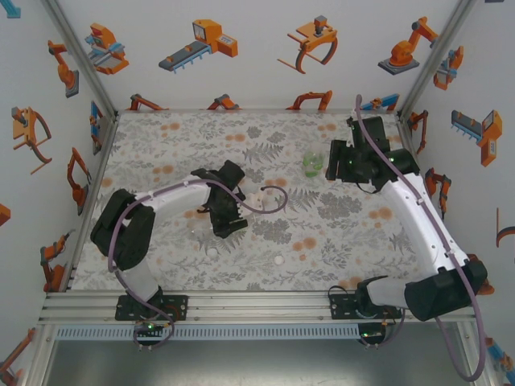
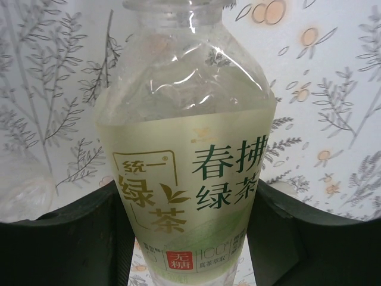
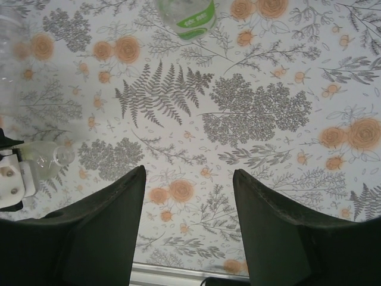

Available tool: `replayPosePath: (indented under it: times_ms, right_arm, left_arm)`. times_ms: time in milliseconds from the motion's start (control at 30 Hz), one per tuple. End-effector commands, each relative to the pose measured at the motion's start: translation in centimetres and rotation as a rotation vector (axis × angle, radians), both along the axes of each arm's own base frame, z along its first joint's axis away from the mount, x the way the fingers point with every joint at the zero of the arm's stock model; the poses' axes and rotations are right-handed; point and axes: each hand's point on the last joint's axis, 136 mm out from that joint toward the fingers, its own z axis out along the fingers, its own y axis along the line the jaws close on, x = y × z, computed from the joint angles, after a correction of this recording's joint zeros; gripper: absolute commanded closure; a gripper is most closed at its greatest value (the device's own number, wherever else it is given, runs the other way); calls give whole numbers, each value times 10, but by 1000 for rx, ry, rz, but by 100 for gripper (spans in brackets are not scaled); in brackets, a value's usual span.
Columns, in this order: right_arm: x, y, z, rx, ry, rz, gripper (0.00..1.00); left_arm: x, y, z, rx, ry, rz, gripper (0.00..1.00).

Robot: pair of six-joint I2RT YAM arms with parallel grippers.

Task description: Screw on the bottle caps

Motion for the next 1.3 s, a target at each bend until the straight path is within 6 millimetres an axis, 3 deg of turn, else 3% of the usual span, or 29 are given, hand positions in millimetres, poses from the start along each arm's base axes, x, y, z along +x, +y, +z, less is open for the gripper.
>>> replayPosePath:
  times_ms: [0, 133, 233, 433, 567, 733, 967, 1133, 1267]
  right_arm:
    - [-10, 19, 39, 128, -91, 77, 44]
    - [-20, 49, 67, 293, -180, 217, 45]
    - [-34, 75, 100, 439, -274, 360, 46]
    - [-84, 110, 177, 646, -566, 695, 45]
    - [-117, 125, 213, 749, -736, 872, 33]
    - [-156, 149, 242, 806, -879, 1075, 20]
    - [-177, 181, 267, 875, -954, 1237, 16]
    - [-184, 202, 278, 881, -977, 1283, 17]
    - [-186, 217, 271, 846, -966, 1311, 18]
  left_arm:
    - [3, -22, 69, -204, -38, 37, 54]
    - [-1, -38, 127, -392, -82, 51, 56]
    - [-7, -45, 172, -542, -118, 58, 58]
    - [-31, -51, 255, -838, -143, 41, 60]
    - [-52, -50, 305, -1026, -139, -8, 61]
    - [-78, -47, 359, -1224, -105, -86, 61]
    - [-94, -40, 401, -1386, -99, -127, 61]
    - [-92, -38, 409, -1414, -103, -106, 63]
    - [-93, -36, 414, -1421, -117, -94, 65]
